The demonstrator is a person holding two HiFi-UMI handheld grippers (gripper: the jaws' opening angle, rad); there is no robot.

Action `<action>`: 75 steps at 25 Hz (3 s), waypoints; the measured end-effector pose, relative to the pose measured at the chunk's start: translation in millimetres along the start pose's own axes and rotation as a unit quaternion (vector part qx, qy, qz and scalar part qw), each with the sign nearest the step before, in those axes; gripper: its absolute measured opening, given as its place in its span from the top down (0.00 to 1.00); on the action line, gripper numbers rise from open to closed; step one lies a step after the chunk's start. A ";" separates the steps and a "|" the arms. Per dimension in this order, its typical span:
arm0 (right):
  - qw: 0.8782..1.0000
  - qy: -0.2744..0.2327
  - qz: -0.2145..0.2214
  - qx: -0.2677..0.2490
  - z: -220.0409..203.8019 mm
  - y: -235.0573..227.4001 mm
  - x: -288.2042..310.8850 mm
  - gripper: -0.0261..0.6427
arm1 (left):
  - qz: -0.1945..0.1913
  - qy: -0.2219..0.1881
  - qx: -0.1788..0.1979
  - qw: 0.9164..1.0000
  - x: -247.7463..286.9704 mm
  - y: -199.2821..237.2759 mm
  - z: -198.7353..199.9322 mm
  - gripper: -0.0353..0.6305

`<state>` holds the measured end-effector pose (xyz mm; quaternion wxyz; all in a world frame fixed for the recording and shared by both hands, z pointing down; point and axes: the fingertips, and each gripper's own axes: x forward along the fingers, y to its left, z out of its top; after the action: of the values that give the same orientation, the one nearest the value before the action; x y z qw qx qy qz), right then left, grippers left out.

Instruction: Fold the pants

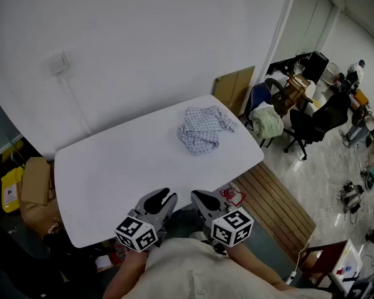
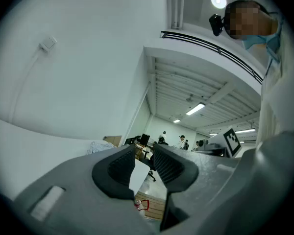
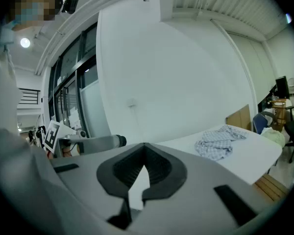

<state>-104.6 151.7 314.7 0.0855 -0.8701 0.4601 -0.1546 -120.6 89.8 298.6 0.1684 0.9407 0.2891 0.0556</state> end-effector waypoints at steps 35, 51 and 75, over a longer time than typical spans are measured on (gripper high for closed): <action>0.999 0.037 0.036 0.015 -19.7 0.3 23.8 0.92 | -0.018 0.036 -0.020 0.999 9.3 13.4 -22.3 0.77; 0.997 0.076 0.020 0.022 -3.5 -140.0 82.5 0.89 | -0.011 0.119 -0.019 0.993 148.5 82.2 -47.3 0.77; 0.993 0.095 -0.061 0.036 19.0 -371.6 141.5 0.86 | -0.051 0.214 0.035 0.975 384.8 163.5 -52.0 0.77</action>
<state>264.6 243.7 432.0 0.0630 -0.8743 0.4066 -0.2575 272.9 194.2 407.2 0.0721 0.8963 0.3681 0.2366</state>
